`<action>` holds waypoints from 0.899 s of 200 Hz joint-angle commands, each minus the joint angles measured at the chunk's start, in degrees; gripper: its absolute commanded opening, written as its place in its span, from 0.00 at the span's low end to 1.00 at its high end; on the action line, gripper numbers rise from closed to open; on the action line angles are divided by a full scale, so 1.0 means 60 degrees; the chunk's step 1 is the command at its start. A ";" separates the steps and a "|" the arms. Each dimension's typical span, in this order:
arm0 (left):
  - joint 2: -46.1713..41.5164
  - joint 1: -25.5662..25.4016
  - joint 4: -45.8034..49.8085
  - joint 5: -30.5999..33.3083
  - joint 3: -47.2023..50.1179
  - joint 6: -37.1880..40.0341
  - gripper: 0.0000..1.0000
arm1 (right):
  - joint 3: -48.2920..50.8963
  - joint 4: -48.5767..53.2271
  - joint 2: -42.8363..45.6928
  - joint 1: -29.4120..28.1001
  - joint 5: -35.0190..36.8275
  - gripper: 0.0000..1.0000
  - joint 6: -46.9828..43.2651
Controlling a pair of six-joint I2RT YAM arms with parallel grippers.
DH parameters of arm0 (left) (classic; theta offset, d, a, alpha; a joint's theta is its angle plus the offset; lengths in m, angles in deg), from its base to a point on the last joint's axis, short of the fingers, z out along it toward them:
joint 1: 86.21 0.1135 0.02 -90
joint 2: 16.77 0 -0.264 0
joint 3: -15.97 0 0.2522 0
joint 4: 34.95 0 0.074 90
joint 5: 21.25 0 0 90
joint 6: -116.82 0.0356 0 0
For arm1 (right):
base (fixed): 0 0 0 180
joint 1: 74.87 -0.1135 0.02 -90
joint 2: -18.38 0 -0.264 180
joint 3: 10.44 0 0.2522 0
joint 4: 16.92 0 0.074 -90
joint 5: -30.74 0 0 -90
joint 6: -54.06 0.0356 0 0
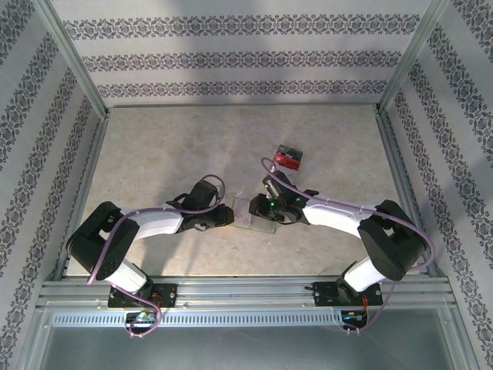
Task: Take the credit cards out of the card holder
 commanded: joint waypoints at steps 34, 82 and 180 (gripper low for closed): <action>0.0424 -0.0460 -0.0371 -0.0336 -0.0251 0.0154 0.19 | 0.0161 -0.0635 -0.0182 0.0167 -0.0482 0.29 0.0308; 0.0088 -0.0542 0.0119 0.0140 -0.0385 0.0140 0.18 | 0.0413 -0.0561 -0.0282 0.0250 -0.0379 0.29 0.0276; 0.0120 -0.0542 0.0088 0.1052 -0.0865 0.0186 0.17 | 0.0180 -0.0635 -0.0793 0.0248 -0.0547 0.28 0.0128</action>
